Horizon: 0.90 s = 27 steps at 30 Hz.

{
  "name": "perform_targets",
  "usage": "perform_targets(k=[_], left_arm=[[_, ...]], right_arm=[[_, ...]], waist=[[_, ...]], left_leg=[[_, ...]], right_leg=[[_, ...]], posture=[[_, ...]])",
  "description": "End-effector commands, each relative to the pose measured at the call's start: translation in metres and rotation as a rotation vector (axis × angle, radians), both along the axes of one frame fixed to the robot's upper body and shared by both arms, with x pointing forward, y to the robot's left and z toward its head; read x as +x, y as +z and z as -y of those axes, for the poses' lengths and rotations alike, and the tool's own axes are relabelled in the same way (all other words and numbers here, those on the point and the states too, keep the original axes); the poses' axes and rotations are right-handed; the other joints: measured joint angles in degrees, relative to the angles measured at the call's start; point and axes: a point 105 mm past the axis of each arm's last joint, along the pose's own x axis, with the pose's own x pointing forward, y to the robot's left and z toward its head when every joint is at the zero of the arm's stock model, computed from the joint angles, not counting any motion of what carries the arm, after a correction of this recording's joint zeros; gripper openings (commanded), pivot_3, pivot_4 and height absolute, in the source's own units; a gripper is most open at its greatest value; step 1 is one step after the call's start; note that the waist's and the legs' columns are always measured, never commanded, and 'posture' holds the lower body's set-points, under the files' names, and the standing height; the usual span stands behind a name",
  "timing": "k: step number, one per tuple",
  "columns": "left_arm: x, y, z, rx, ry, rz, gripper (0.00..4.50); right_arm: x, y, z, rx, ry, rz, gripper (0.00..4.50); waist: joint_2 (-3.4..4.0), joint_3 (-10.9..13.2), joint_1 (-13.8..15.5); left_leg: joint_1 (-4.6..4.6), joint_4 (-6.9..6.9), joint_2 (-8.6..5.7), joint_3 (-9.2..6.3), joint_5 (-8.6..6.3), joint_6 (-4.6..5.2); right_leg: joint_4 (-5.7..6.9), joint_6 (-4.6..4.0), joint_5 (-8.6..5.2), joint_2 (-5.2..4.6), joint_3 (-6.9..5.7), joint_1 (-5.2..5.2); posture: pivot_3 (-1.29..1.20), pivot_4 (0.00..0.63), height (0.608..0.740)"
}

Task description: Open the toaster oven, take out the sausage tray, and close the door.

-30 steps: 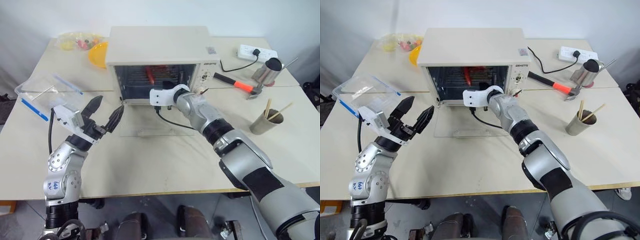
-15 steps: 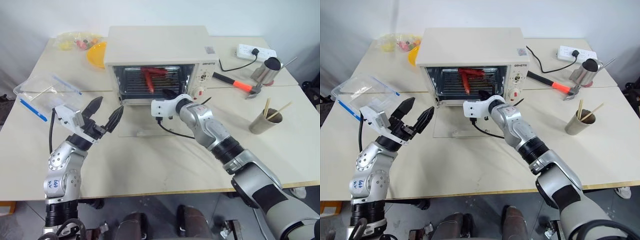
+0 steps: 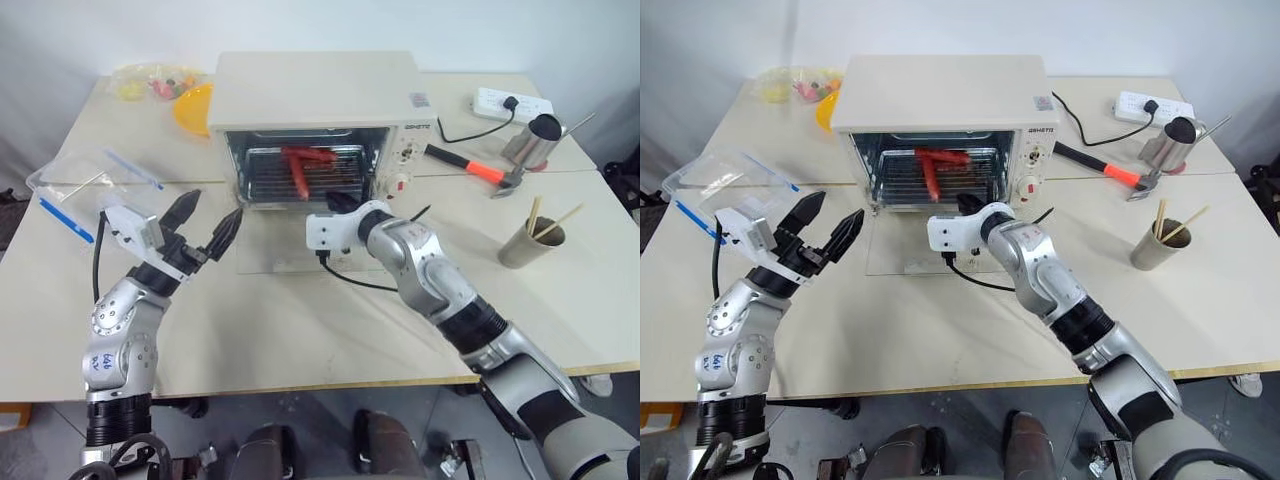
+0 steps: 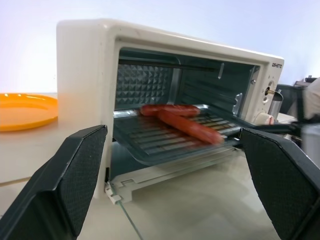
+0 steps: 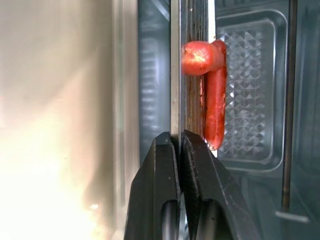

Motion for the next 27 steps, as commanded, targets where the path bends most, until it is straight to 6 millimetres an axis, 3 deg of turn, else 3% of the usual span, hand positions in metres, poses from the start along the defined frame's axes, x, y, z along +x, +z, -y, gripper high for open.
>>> perform_targets(k=[1, 27], left_arm=[[-0.002, 0.011, -0.003, 0.002, 0.006, 0.049, 4.50], [-0.007, 0.009, -0.022, 0.038, 0.030, 0.000, 4.50]], right_arm=[[-0.016, 0.033, -0.012, 0.045, 0.049, 0.116, 0.02], [-0.063, 0.003, -0.005, -0.029, 0.155, -0.002, 0.02]], waist=[[0.00, 0.0, 0.1], [-0.01, 0.0, 0.2]], left_leg=[[0.00, 0.01, 0.01, 0.00, 0.00, -0.01], [0.03, 0.04, 0.01, -0.01, 0.01, -0.01]], right_leg=[[0.00, 0.00, 0.00, 0.00, 0.00, 0.00], [-0.01, -0.01, 0.00, 0.02, 0.01, 0.04]], posture=[[0.00, 0.150, 0.740], [0.00, 0.150, 0.740]])
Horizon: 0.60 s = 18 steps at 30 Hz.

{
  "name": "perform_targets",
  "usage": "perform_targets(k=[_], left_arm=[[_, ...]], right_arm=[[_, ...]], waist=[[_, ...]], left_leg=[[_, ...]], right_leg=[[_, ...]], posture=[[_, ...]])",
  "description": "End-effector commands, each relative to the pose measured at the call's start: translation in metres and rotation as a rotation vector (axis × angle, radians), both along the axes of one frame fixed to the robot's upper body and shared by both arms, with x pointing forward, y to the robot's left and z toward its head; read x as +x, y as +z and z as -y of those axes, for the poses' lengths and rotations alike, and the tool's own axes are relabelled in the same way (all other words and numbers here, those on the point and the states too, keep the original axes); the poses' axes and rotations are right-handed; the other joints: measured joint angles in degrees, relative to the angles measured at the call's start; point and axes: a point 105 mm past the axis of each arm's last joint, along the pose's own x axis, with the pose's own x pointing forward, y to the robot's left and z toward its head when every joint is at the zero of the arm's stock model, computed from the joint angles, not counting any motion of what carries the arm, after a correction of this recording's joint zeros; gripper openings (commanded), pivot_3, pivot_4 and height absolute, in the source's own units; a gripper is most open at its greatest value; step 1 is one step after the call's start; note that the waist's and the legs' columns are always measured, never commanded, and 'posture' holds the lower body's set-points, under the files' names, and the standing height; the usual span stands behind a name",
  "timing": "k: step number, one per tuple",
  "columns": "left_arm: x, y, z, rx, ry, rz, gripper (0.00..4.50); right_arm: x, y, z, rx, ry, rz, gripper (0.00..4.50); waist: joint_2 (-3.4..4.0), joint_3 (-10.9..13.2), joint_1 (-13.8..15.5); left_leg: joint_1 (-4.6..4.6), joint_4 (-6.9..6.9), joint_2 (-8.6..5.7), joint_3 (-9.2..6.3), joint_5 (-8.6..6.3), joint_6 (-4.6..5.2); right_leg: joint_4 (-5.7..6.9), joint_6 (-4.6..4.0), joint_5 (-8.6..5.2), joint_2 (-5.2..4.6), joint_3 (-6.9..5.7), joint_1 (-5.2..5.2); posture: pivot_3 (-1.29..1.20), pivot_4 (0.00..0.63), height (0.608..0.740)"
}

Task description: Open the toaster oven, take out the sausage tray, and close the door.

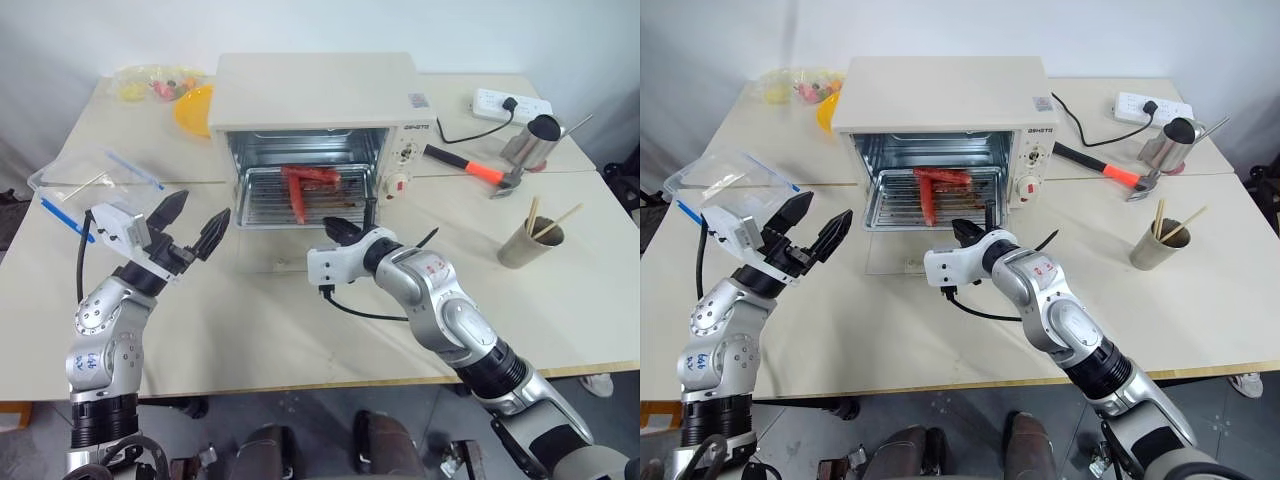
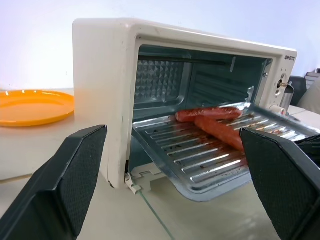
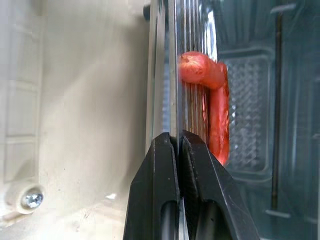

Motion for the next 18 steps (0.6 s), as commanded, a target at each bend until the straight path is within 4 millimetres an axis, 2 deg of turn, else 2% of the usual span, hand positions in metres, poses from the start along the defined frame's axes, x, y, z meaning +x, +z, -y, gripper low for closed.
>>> perform_targets(k=[1, 8, 18], left_arm=[[-0.007, 0.011, -0.006, 0.013, 0.001, 0.032, 4.50], [-0.014, 0.009, -0.015, 0.008, 0.001, -0.006, 4.50], [-0.023, 0.000, -0.022, -0.029, 0.021, -0.122, 4.50]], right_arm=[[-0.014, 0.012, -0.007, 0.010, 0.071, 0.024, 0.02], [-0.021, 0.010, 0.000, 0.013, 0.083, -0.010, 0.02], [-0.029, 0.019, 0.007, 0.051, 0.117, 0.055, 0.02]], waist=[[0.00, 0.0, 0.0], [0.00, 0.0, 0.1], [0.00, 0.0, 0.9]], left_leg=[[0.00, 0.00, 0.00, 0.00, 0.00, 0.00], [0.00, 0.00, 0.00, -0.02, 0.00, 0.00], [0.01, 0.01, -0.01, -0.03, 0.00, 0.00]], right_leg=[[0.00, 0.00, 0.00, 0.00, 0.00, 0.00], [0.00, 0.00, 0.00, 0.00, 0.00, 0.01], [0.00, -0.01, 0.00, -0.01, 0.01, 0.02]], posture=[[0.00, 0.150, 0.740], [0.00, 0.150, 0.740], [0.00, 0.150, 0.740]])
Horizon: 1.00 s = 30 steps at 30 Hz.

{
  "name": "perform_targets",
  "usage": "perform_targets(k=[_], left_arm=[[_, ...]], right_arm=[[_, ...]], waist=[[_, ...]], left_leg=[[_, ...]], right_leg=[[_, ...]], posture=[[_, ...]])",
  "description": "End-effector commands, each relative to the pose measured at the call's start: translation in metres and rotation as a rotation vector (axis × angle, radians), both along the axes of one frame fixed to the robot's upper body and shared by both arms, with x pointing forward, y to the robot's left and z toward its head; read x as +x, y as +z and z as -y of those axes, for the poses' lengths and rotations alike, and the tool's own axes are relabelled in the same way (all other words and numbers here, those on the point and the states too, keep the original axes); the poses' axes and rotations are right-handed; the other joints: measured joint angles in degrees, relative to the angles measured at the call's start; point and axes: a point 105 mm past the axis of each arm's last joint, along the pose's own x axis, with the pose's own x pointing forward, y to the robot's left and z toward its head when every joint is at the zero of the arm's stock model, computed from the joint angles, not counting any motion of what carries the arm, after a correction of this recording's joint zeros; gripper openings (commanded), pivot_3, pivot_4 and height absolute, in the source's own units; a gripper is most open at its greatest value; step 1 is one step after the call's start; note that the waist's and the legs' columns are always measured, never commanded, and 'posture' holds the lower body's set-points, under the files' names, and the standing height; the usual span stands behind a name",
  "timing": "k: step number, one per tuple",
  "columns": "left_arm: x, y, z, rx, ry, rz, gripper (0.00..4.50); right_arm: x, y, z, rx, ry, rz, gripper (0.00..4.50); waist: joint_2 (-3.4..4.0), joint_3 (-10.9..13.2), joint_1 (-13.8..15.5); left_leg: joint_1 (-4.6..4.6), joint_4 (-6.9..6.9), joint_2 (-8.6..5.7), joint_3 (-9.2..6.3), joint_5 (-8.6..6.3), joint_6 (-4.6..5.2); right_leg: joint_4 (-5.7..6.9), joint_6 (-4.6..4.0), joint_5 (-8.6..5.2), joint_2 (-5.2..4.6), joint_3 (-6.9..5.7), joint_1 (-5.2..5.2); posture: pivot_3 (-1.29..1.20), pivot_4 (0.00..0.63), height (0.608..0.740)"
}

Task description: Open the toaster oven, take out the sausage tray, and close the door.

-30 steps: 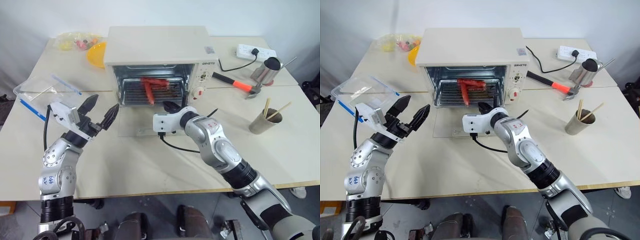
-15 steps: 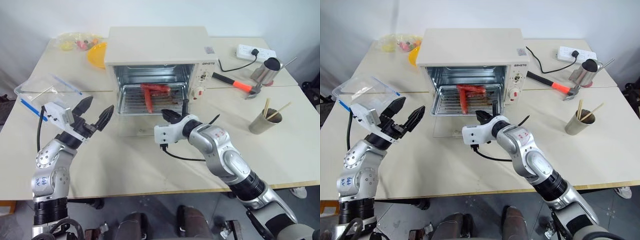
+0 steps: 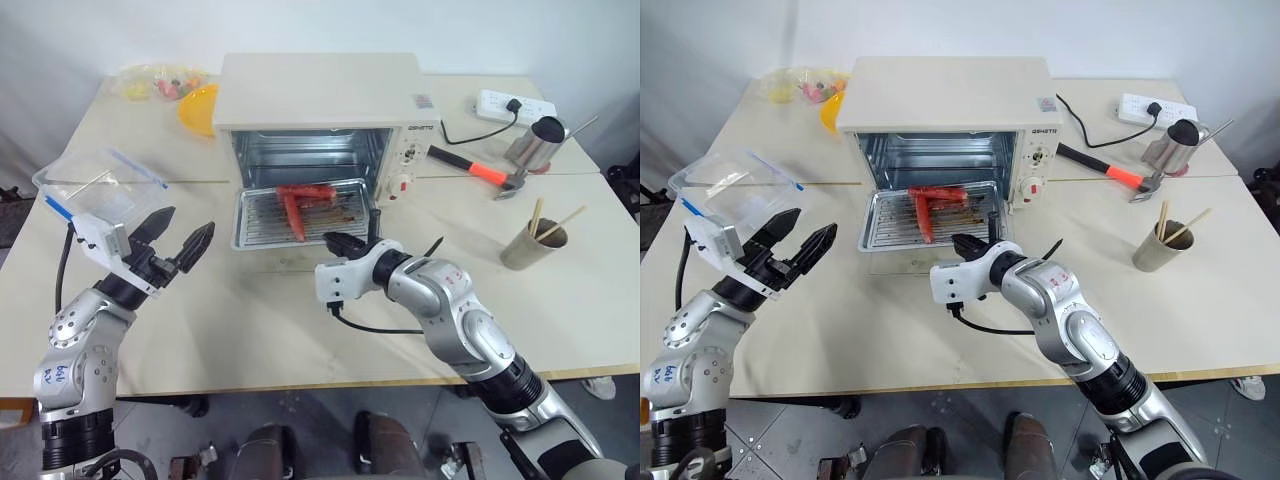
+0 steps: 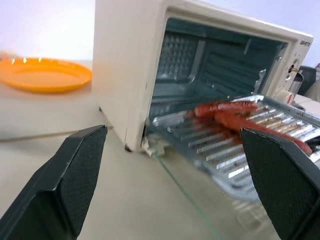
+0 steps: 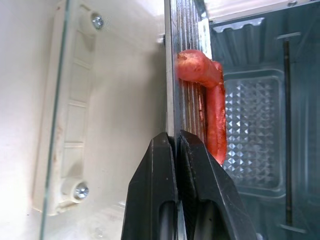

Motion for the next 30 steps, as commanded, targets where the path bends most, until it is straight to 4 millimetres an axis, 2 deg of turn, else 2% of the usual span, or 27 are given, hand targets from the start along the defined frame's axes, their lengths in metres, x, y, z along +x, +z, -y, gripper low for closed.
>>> perform_targets(k=[1, 9, 13, 18, 23, 30], left_arm=[[-0.009, 0.009, -0.002, -0.024, -0.006, -0.010, 4.50], [-0.019, 0.006, 0.002, -0.217, -0.066, -0.152, 4.50], [-0.027, 0.007, 0.013, -0.335, -0.155, -0.218, 4.50], [-0.039, 0.005, 0.030, -0.497, -0.320, -0.386, 4.50], [-0.039, 0.000, 0.034, -0.590, -0.370, -0.492, 4.50], [-0.036, -0.002, 0.036, -0.735, -0.441, -0.552, 4.50]], right_arm=[[-0.013, 0.023, 0.000, 0.055, 0.053, 0.098, 0.02], [-0.030, 0.025, 0.005, 0.087, 0.151, 0.146, 0.02], [-0.033, 0.020, 0.007, 0.073, 0.197, 0.152, 0.02], [-0.043, 0.019, 0.007, 0.061, 0.269, 0.162, 0.02], [-0.050, 0.020, 0.007, 0.073, 0.323, 0.157, 0.02], [-0.059, 0.024, 0.007, 0.076, 0.366, 0.160, 0.02]], waist=[[0.00, 0.0, 0.3], [-0.02, 0.0, 0.8], [-0.03, 0.0, 0.7], [-0.03, 0.0, 0.7], [-0.03, 0.0, 0.8], [-0.03, 0.0, 0.8]], left_leg=[[0.00, 0.00, 0.01, 0.00, 0.00, 0.00], [0.00, 0.04, 0.03, -0.05, 0.00, 0.00], [0.04, 0.04, 0.10, -0.07, 0.00, 0.00], [0.08, 0.04, 0.23, -0.10, 0.00, 0.00], [0.18, 0.04, 0.23, -0.10, 0.00, 0.00], [0.27, 0.04, 0.22, -0.09, 0.00, -0.01]], right_leg=[[-0.01, 0.00, 0.00, 0.00, 0.00, 0.00], [-0.02, 0.00, 0.00, -0.02, 0.02, 0.05], [-0.01, 0.00, 0.00, -0.03, 0.02, 0.09], [0.00, 0.00, 0.00, -0.03, 0.03, 0.13], [0.00, -0.02, -0.01, -0.02, 0.06, 0.21], [-0.02, -0.05, -0.03, -0.02, 0.09, 0.30]], posture=[[0.00, 0.150, 0.740], [0.00, 0.150, 0.740], [0.00, 0.150, 0.740], [0.00, 0.150, 0.740], [0.00, 0.150, 0.740], [0.00, 0.150, 0.740]])
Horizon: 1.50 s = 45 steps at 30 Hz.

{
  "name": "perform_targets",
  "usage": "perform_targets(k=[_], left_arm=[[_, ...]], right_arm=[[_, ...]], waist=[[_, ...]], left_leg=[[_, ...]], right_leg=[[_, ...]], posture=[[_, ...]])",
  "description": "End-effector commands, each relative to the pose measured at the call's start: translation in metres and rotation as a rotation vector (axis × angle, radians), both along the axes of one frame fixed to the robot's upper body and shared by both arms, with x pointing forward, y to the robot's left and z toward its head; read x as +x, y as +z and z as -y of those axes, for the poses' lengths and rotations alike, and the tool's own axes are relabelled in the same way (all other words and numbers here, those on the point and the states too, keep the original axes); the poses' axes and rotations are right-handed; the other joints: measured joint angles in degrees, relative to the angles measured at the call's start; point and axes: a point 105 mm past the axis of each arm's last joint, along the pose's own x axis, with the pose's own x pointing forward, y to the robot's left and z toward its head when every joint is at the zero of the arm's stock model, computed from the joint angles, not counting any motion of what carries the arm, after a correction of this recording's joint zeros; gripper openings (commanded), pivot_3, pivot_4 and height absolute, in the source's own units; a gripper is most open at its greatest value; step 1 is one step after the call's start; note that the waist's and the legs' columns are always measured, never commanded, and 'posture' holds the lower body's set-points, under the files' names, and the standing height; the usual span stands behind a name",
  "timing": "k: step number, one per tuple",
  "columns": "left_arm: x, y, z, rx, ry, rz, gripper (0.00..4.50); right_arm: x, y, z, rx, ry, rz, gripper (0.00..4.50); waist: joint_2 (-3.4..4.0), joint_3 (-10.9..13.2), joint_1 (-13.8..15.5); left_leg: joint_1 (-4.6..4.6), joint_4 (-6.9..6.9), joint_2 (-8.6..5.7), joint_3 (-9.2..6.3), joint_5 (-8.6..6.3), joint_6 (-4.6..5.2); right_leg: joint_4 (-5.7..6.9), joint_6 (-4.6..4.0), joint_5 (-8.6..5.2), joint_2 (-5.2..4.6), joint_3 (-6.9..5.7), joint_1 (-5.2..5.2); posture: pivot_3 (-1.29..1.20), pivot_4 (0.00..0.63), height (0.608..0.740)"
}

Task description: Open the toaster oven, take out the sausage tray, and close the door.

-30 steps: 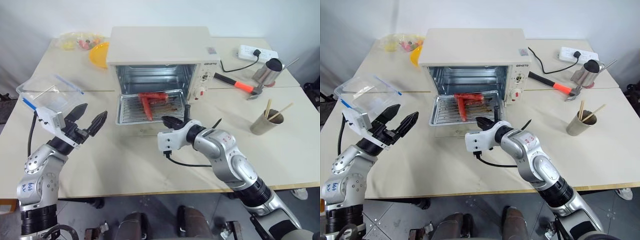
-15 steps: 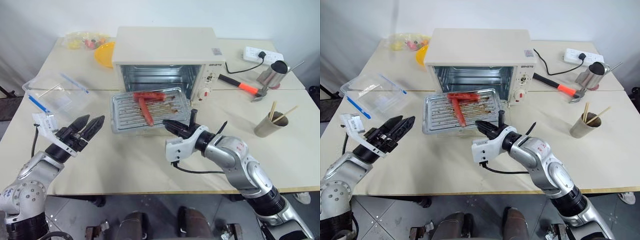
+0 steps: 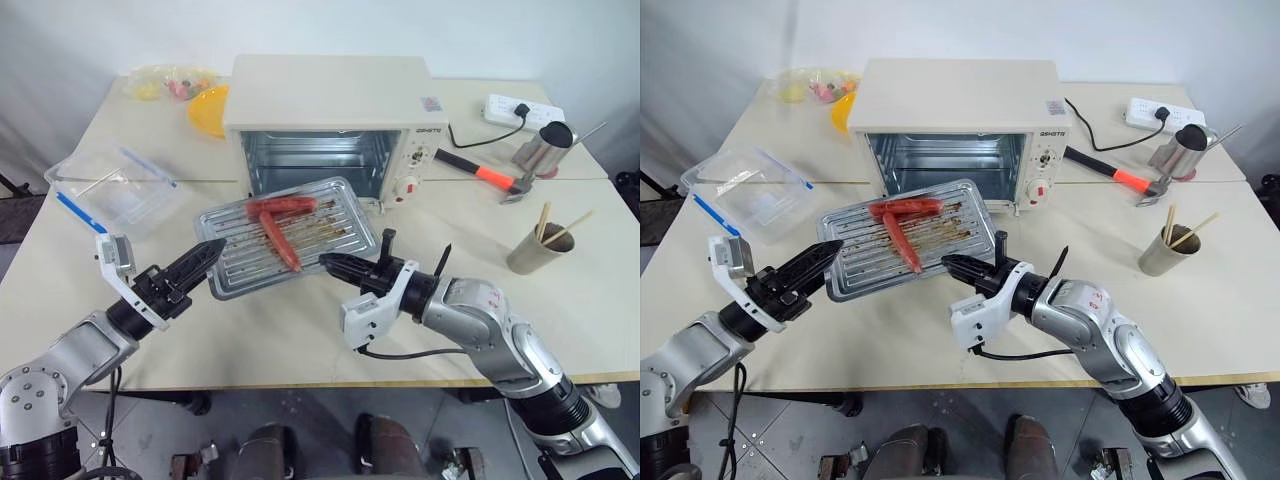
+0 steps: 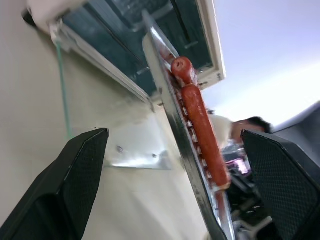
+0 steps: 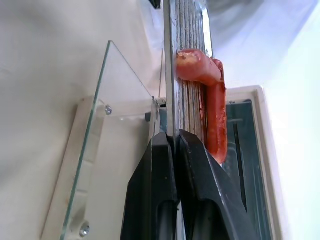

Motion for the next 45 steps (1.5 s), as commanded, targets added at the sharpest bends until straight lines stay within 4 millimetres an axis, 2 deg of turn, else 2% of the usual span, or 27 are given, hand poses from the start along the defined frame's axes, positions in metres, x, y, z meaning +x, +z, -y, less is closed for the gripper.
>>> perform_targets(k=[1, 2, 5, 9, 15, 17, 18, 28, 32, 39, 41, 42, 45], left_arm=[[0.001, 0.004, 0.002, -0.070, -0.036, -0.003, 4.50], [0.002, 0.004, 0.002, -0.076, -0.041, -0.007, 4.50], [0.003, 0.006, 0.006, -0.109, -0.064, -0.004, 3.94], [-0.001, 0.001, 0.013, -0.113, -0.121, -0.031, 2.68], [-0.004, 0.002, 0.023, -0.108, -0.166, -0.046, 0.74], [-0.006, 0.002, 0.025, -0.106, -0.171, -0.054, 0.22], [-0.007, 0.001, 0.026, -0.105, -0.172, -0.061, 0.06], [-0.011, -0.004, 0.029, -0.064, -0.144, -0.105, 0.06], [-0.013, -0.011, 0.029, -0.061, -0.132, -0.135, 0.00], [-0.013, -0.017, 0.025, -0.094, -0.091, -0.158, 0.00], [-0.014, -0.014, 0.026, -0.118, -0.086, -0.139, 0.00], [-0.014, -0.015, 0.026, -0.117, -0.085, -0.141, 0.00], [-0.015, -0.016, 0.027, -0.120, -0.074, -0.145, 0.00]], right_arm=[[-0.016, 0.023, -0.001, 0.046, 0.065, 0.075, 0.02], [-0.017, 0.024, -0.001, 0.046, 0.071, 0.075, 0.02], [-0.020, 0.024, 0.000, 0.035, 0.100, 0.072, 0.00], [-0.023, 0.026, -0.002, 0.040, 0.135, 0.070, 0.00], [-0.024, 0.028, -0.003, 0.053, 0.161, 0.061, 0.00], [-0.024, 0.029, -0.003, 0.061, 0.167, 0.058, 0.00], [-0.023, 0.030, -0.003, 0.065, 0.170, 0.057, 0.00], [-0.026, 0.030, -0.008, 0.061, 0.211, -0.041, 0.00], [-0.026, 0.029, -0.009, 0.049, 0.223, -0.079, 1.07], [-0.026, 0.024, -0.009, 0.030, 0.272, -0.223, 3.59], [-0.025, 0.016, -0.002, 0.005, 0.268, -0.340, 4.29], [-0.024, 0.015, 0.001, 0.020, 0.265, -0.411, 4.47], [-0.030, 0.015, 0.008, 0.030, 0.294, -0.560, 4.47]], waist=[[0.00, 0.0, 0.0], [0.00, 0.0, 0.0], [0.00, 0.0, 0.1], [0.00, 0.0, 0.0], [0.00, 0.0, 0.0], [0.00, 0.0, 0.0], [0.00, 0.0, 0.0], [0.00, 0.0, 0.0], [0.00, 0.0, 0.0], [0.00, 0.0, 0.1], [0.00, 0.0, 0.1], [0.00, 0.0, 0.1], [0.00, 0.0, 0.1]], left_leg=[[0.02, 0.00, -0.02, 0.01, 0.00, 0.00], [0.04, 0.00, -0.04, 0.01, 0.00, 0.00], [0.09, 0.00, -0.18, 0.00, 0.00, 0.00], [0.48, -0.12, -0.20, -0.02, -0.03, -0.05], [0.51, -0.12, -0.15, -0.01, -0.04, -0.07], [0.51, -0.12, -0.13, -0.01, -0.04, -0.07], [0.51, -0.12, -0.08, -0.01, -0.04, -0.07], [0.51, -0.12, 0.11, 0.00, -0.05, -0.08], [0.51, -0.12, 0.15, 0.00, -0.06, -0.10], [0.51, -0.11, 0.25, 0.03, -0.08, -0.14], [0.51, -0.11, 0.30, 0.03, -0.10, -0.17], [0.52, -0.11, 0.31, 0.03, -0.10, -0.18], [0.51, -0.11, 0.34, 0.02, -0.12, -0.19]], right_leg=[[0.00, 0.00, 0.00, 0.00, 0.01, 0.01], [0.00, 0.00, 0.00, 0.00, 0.01, 0.04], [-0.05, 0.00, 0.00, 0.00, 0.00, 0.14], [-0.27, -0.03, -0.02, 0.06, -0.01, 0.60], [-0.30, -0.05, -0.03, 0.10, 0.03, 0.63], [-0.31, -0.05, -0.03, 0.10, 0.04, 0.64], [-0.31, -0.05, -0.03, 0.10, 0.05, 0.64], [-0.40, -0.07, -0.04, 0.17, 0.05, 0.66], [-0.43, -0.07, -0.04, 0.21, 0.06, 0.67], [-0.51, -0.10, -0.06, 0.32, 0.07, 0.69], [-0.52, -0.12, -0.07, 0.36, 0.07, 0.69], [-0.53, -0.13, -0.08, 0.38, 0.07, 0.70], [-0.53, -0.15, -0.08, 0.40, 0.06, 0.70]], posture=[[0.00, 0.150, 0.740], [0.00, 0.150, 0.740], [0.00, 0.150, 0.740], [0.00, 0.150, 0.740], [0.00, 0.150, 0.740], [0.00, 0.150, 0.740], [0.00, 0.150, 0.740], [0.00, 0.150, 0.740], [0.00, 0.150, 0.740], [0.00, 0.150, 0.740], [0.00, 0.150, 0.740], [0.00, 0.150, 0.740], [0.00, 0.150, 0.740]])
